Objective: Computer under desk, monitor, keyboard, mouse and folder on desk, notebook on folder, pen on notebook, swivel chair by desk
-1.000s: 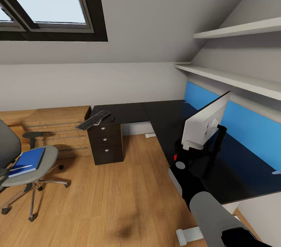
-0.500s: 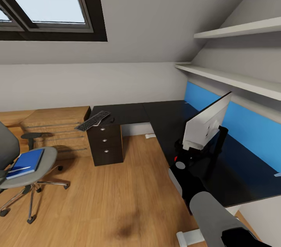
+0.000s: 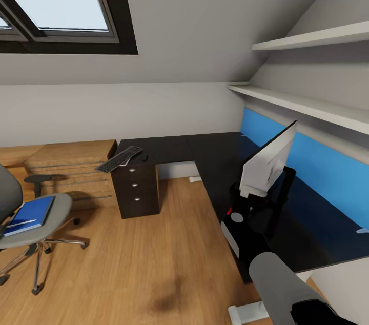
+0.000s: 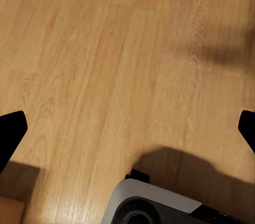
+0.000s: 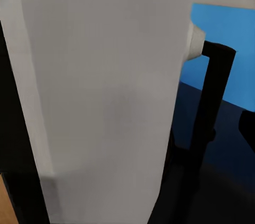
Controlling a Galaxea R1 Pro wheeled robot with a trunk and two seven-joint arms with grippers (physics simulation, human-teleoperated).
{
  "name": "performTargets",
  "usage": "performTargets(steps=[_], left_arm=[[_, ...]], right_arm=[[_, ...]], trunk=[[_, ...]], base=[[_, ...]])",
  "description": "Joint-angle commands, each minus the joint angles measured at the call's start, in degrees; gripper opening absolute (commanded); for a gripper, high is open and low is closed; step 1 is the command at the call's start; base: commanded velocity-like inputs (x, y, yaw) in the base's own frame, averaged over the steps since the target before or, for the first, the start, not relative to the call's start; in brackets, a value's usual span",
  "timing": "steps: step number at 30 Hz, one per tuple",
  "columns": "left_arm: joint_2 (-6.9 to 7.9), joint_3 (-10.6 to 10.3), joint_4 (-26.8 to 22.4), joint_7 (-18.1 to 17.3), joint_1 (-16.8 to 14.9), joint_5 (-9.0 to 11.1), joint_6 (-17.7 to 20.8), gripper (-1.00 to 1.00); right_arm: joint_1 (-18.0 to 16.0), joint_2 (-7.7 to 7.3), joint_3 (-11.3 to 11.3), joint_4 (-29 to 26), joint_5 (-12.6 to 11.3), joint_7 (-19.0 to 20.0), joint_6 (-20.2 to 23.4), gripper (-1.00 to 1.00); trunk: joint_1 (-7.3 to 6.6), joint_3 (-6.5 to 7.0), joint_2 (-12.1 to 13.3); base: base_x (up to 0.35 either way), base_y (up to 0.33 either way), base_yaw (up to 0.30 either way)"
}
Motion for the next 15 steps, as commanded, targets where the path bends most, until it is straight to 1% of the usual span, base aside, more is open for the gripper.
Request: performTargets(steps=[1, 7, 12, 15], left_arm=[[0.01, -0.12, 0.00, 0.38, -0.04, -0.23, -0.14, 1.00], [0.02, -0.12, 0.00, 0.38, -0.04, -0.23, -0.12, 1.00], [0.02, -0.12, 0.00, 0.38, -0.04, -0.23, -0.06, 1.00], [0.02, -0.12, 0.00, 0.42, -0.04, -0.23, -0.06, 1.00]], right_arm=[[-0.07, 0.01, 0.12, 0.09, 0.14, -0.36, -0.08, 1.00], [-0.07, 0.02, 0.13, 0.12, 0.14, -0.38, -0.08, 1.00], [-0.07, 0.02, 0.13, 0.12, 0.14, -0.36, -0.08, 1.00], [-0.07, 0.02, 0.13, 0.12, 0.14, -0.36, -0.08, 1.00]], trunk=[[0.04, -0.13, -0.13], [0.04, -0.13, -0.13], [0.04, -0.13, -0.13], [0.04, -0.13, -0.13]], base=[[0.002, -0.008, 0.000], [-0.001, -0.005, 0.000], [-0.125, -0.158, 0.000], [-0.062, -0.072, 0.000]])
